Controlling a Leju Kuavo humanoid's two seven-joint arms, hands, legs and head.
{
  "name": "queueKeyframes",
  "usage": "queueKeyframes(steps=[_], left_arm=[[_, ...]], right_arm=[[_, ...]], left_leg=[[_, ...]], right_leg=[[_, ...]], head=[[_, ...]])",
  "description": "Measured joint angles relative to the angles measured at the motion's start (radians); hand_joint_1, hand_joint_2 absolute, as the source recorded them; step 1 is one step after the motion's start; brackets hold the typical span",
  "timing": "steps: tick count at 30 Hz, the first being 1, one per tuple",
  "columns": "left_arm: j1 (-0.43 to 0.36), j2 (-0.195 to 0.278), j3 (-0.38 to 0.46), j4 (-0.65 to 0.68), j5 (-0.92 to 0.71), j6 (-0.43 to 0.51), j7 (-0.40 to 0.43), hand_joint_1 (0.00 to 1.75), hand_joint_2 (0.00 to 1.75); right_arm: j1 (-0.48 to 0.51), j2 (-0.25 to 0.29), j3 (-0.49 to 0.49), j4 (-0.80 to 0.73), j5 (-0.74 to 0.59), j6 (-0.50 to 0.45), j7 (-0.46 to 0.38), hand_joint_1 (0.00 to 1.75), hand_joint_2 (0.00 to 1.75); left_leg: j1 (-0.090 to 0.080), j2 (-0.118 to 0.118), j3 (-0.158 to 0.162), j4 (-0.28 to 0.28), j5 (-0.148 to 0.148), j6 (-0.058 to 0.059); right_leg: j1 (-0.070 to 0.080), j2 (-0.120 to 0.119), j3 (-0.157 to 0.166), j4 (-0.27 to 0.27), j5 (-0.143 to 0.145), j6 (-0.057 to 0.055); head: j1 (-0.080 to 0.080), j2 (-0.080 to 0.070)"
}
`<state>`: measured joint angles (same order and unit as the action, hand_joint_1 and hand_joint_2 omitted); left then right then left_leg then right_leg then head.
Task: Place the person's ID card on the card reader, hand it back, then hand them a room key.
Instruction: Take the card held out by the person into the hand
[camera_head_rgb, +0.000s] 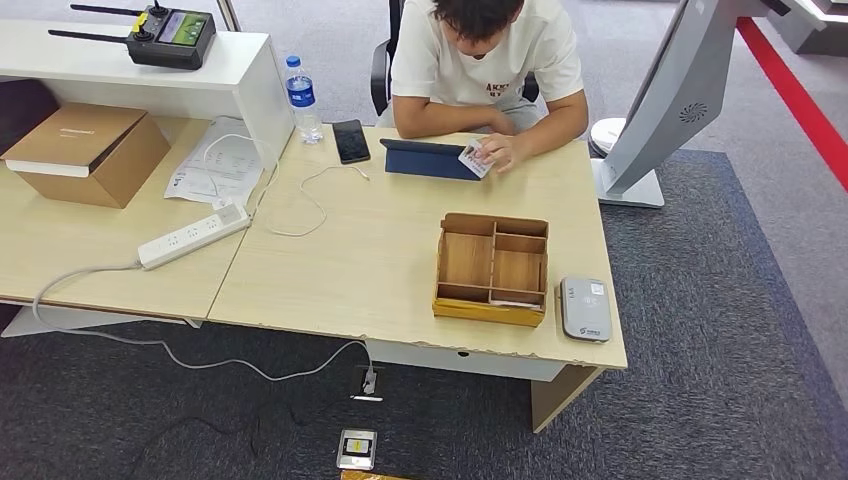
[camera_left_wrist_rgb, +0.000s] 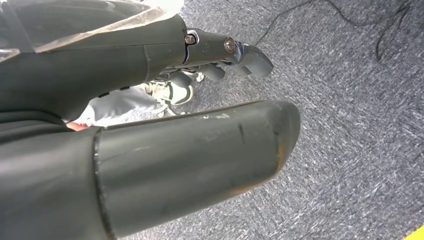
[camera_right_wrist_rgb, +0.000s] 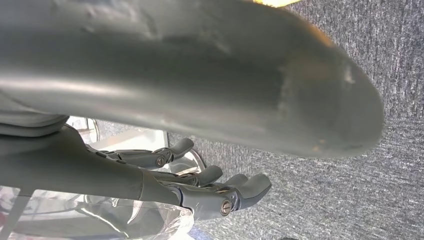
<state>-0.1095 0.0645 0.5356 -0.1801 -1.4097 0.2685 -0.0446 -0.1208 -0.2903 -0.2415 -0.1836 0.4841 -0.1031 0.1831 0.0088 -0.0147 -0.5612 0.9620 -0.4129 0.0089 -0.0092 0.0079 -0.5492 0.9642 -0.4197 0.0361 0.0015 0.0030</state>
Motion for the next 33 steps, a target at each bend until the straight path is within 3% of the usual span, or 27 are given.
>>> queueKeyframes(steps=[33], left_arm=[[0.0, -0.005, 0.0, 0.0, -0.007, 0.007, 0.0, 0.0, 0.0]], right_arm=[[0.0, 0.001, -0.006, 0.0, 0.006, -0.002, 0.009, 0.0, 0.0]], left_leg=[[0.0, 0.0, 0.0, 0.0, 0.0, 0.0]], right_leg=[[0.0, 0.0, 0.0, 0.0, 0.0, 0.0]], head=[[0.0, 0.0]])
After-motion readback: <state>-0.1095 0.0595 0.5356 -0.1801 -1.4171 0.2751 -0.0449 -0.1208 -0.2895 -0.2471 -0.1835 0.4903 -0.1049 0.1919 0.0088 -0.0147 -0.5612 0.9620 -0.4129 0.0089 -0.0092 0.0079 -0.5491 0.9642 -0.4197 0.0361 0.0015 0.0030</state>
